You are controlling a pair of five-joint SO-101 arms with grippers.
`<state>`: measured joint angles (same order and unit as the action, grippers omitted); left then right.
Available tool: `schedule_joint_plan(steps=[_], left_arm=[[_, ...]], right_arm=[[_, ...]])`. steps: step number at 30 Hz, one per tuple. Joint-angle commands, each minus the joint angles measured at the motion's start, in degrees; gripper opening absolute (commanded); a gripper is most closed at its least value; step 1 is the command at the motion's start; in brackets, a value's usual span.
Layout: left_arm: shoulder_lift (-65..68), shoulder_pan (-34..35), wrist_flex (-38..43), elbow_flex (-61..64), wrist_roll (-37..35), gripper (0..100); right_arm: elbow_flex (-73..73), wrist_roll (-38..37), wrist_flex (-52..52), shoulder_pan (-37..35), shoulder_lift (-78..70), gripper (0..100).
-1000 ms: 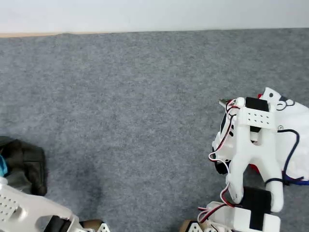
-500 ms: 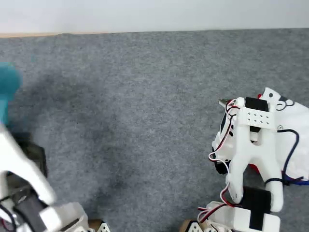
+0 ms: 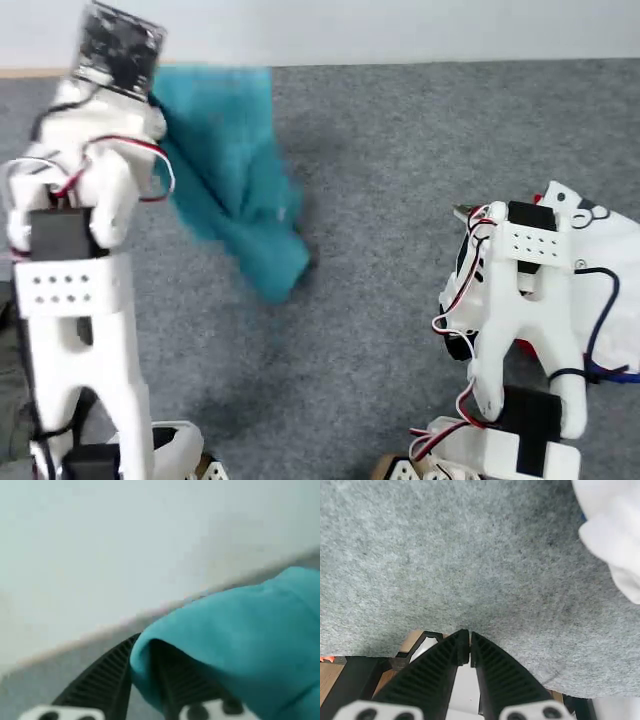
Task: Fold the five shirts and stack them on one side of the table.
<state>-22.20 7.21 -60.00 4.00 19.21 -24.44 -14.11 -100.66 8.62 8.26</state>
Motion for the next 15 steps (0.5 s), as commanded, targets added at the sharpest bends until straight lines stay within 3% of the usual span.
schedule_joint_plan(steps=[1,4,7,15], left_arm=[[3.34,1.41,-1.49,11.82,0.88,2],[8.53,4.57,-0.62,22.37,5.71,10],[13.01,10.29,2.2,26.07,5.8,16],[15.82,25.32,-1.85,17.01,9.58,20]], right_arm=[[0.26,0.53,-1.36,-0.66,2.42,1.0],[0.26,0.44,-1.36,-0.66,2.42,1.0],[0.7,0.35,-1.36,-1.01,2.42,1.0],[8.7,0.79,-1.36,-14.9,2.33,1.0]])
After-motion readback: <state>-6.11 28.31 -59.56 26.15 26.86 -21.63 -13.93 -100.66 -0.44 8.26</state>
